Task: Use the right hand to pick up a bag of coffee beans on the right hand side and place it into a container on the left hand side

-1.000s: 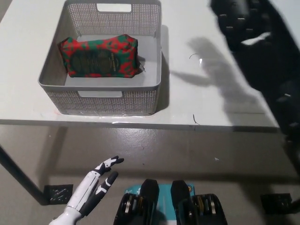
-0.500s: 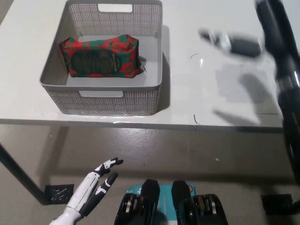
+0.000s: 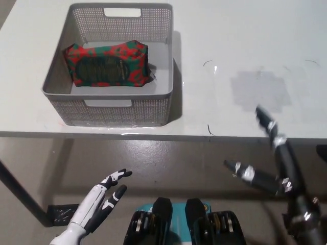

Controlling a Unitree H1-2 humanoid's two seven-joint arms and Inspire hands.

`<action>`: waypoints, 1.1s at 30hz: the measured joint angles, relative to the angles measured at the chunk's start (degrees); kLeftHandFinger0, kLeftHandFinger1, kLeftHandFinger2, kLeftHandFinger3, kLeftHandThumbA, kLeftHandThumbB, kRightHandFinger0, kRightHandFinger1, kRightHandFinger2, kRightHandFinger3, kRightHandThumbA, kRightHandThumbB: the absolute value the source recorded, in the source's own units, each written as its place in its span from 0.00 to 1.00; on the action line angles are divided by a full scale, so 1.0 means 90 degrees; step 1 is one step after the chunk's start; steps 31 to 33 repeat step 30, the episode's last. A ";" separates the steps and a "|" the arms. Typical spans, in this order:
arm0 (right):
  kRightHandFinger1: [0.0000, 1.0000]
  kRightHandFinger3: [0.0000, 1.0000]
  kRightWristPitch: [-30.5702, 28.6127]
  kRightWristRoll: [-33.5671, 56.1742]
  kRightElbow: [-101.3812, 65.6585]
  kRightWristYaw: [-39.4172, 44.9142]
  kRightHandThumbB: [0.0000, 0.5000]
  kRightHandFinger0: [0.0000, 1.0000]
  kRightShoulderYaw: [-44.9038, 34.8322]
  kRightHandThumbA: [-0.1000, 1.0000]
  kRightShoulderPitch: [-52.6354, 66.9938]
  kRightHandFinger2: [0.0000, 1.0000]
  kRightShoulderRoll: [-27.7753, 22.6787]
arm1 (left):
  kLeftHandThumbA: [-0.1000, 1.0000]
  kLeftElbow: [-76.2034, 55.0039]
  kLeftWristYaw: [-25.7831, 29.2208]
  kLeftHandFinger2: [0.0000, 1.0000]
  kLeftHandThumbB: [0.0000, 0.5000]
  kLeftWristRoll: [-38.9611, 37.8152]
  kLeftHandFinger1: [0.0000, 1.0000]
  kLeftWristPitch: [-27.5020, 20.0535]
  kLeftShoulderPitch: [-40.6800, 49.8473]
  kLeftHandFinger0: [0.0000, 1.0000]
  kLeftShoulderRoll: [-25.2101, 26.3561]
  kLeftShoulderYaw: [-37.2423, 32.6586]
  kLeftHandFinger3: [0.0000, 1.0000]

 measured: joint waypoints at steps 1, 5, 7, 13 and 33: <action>1.00 1.00 -0.0073 0.0112 0.0136 0.0043 0.49 1.00 0.0011 1.00 0.0116 1.00 0.0054 | 1.00 0.0007 0.0000 1.00 0.62 0.0002 1.00 0.0000 -0.0022 1.00 0.0000 0.0019 1.00; 1.00 1.00 -0.0367 0.0407 0.0623 0.0167 0.51 1.00 0.0027 1.00 0.0413 1.00 0.0154 | 1.00 0.0040 0.0001 1.00 0.59 0.0010 1.00 -0.0001 -0.0119 1.00 -0.0003 0.0063 1.00; 1.00 1.00 -0.0470 0.0487 0.0811 0.0224 0.52 1.00 0.0033 1.00 0.0572 1.00 0.0163 | 1.00 0.0045 0.0001 1.00 0.55 0.0022 1.00 -0.0001 -0.0157 1.00 -0.0002 0.0086 1.00; 1.00 1.00 -0.0520 0.0613 0.1012 0.0328 0.56 1.00 0.0036 1.00 0.0692 1.00 0.0162 | 1.00 0.0061 0.0002 1.00 0.55 0.0063 1.00 -0.0003 -0.0157 1.00 -0.0013 0.0113 1.00; 1.00 1.00 -0.0542 0.0546 0.1196 0.0382 0.55 1.00 0.0093 1.00 0.0549 1.00 0.0146 | 1.00 0.0157 0.0004 1.00 0.50 0.0066 1.00 -0.0009 -0.0152 1.00 -0.0050 0.0201 1.00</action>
